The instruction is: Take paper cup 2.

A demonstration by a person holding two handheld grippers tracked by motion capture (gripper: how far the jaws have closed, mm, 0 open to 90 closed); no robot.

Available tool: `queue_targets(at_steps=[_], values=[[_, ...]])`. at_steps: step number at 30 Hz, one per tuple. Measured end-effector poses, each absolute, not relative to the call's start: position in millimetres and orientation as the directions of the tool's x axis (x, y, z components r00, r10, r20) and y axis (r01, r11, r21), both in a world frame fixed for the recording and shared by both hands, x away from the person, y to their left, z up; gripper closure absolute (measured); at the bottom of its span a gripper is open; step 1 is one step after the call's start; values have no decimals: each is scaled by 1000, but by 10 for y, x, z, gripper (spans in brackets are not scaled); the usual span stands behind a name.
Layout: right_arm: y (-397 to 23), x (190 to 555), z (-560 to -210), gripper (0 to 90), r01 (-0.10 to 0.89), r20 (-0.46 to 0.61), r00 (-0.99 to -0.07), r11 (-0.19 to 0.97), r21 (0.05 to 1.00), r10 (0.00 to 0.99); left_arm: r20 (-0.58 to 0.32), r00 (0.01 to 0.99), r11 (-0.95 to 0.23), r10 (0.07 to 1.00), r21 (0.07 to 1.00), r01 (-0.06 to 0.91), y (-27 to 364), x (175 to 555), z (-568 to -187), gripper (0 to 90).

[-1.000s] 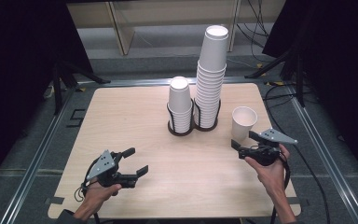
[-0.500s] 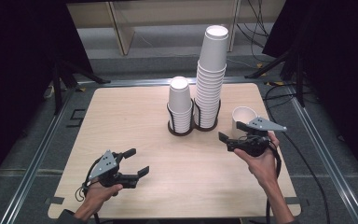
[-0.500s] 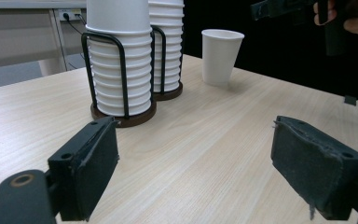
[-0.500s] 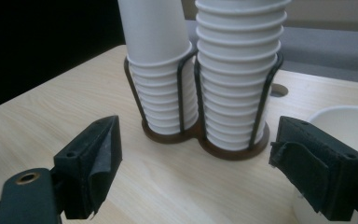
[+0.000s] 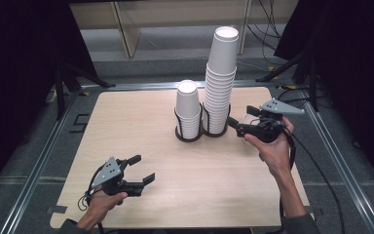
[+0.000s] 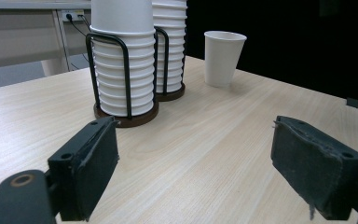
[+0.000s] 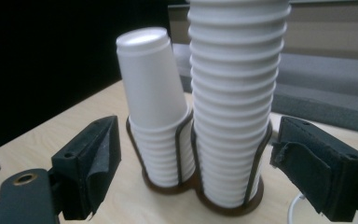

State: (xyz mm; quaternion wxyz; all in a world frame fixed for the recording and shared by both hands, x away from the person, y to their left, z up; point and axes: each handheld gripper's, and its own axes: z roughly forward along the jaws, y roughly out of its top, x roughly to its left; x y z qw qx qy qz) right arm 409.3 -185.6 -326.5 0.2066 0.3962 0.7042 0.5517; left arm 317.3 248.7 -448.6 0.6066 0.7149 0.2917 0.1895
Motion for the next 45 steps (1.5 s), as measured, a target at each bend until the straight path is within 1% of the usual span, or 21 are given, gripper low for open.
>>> queue_targets(at_steps=[2, 3, 5, 6, 9, 10, 13, 16, 18, 21, 23, 24, 25, 28, 31, 32, 34, 40, 41, 43, 45], values=[[-1856, 4149, -3178, 153, 310, 135, -597, 73, 948, 791, -83, 760, -96, 645, 977, 188, 2483, 3178, -4485, 145], [-1846, 4170, -3131, 153, 326, 156, -593, 59, 943, 790, -83, 761, -98, 643, 977, 189, 2479, 3179, -4486, 145], [-1847, 4236, -3045, 153, 313, 148, -593, 57, 948, 792, -83, 764, -97, 640, 977, 188, 2473, 3180, -4491, 145], [-1853, 4262, -3000, 153, 312, 138, -588, 67, 948, 797, -88, 768, -83, 635, 980, 181, 2466, 3186, -4498, 145], [-1847, 4344, -2892, 153, 308, 141, -595, 62, 949, 792, -84, 762, -99, 642, 977, 191, 2477, 3175, -4487, 144], [-1848, 4375, -2863, 153, 297, 124, -593, 73, 952, 796, -82, 762, -102, 642, 976, 191, 2479, 3175, -4488, 145], [-1816, 4454, -2775, 153, 312, 148, -594, 58, 948, 791, -89, 768, -83, 634, 980, 181, 2463, 3186, -4500, 145], [-1794, 4561, -2702, 153, 281, 123, -597, 63, 958, 793, -88, 768, -85, 635, 979, 183, 2467, 3186, -4500, 145], [-1762, 4619, -2633, 153, 288, 127, -582, 58, 956, 803, -88, 769, -83, 633, 980, 181, 2469, 3189, -4501, 145], [-1759, 4708, -2532, 153, 261, 101, -571, 64, 963, 815, -89, 770, -84, 632, 980, 182, 2466, 3186, -4501, 145], [-1725, 4783, -2447, 153, 265, 116, -578, 52, 963, 808, -90, 769, -85, 633, 979, 185, 2468, 3184, -4498, 145], [-1726, 4806, -2431, 152, 253, 99, -580, 63, 965, 809, -88, 766, -92, 636, 978, 189, 2472, 3182, -4495, 145], [-1698, 4839, -2394, 152, 264, 108, -577, 60, 963, 809, -89, 769, -88, 634, 979, 186, 2471, 3185, -4498, 144], [-1630, 4917, -2333, 153, 274, 107, -575, 68, 959, 811, -89, 769, -85, 632, 979, 183, 2462, 3184, -4501, 145], [-1571, 5018, -2297, 153, 259, 88, -569, 76, 963, 817, -85, 773, -88, 629, 980, 179, 2459, 3183, -4501, 144], [-1547, 5043, -2287, 153, 269, 100, -571, 70, 961, 815, -85, 774, -89, 628, 980, 179, 2459, 3184, -4502, 145], [-1504, 5091, -2273, 153, 264, 87, -565, 80, 961, 820, -86, 768, -104, 635, 975, 195, 2466, 3173, -4495, 145], [-1408, 5220, -2262, 136, 262, 63, -546, 99, 960, 835, -80, 773, -110, 630, 975, 191, 2458, 3167, -4496, 145], [-1392, 5232, -2265, 138, 276, 81, -544, 87, 957, 835, -83, 773, -108, 629, 975, 192, 2457, 3165, -4497, 145], [-1391, 5278, -2280, 152, 276, 79, -540, 88, 957, 838, -88, 777, -94, 624, 978, 186, 2452, 3172, -4505, 145], [-1387, 5318, -2295, 144, 288, 107, -545, 66, 955, 832, -90, 779, -87, 621, 979, 183, 2450, 3175, -4508, 145]])
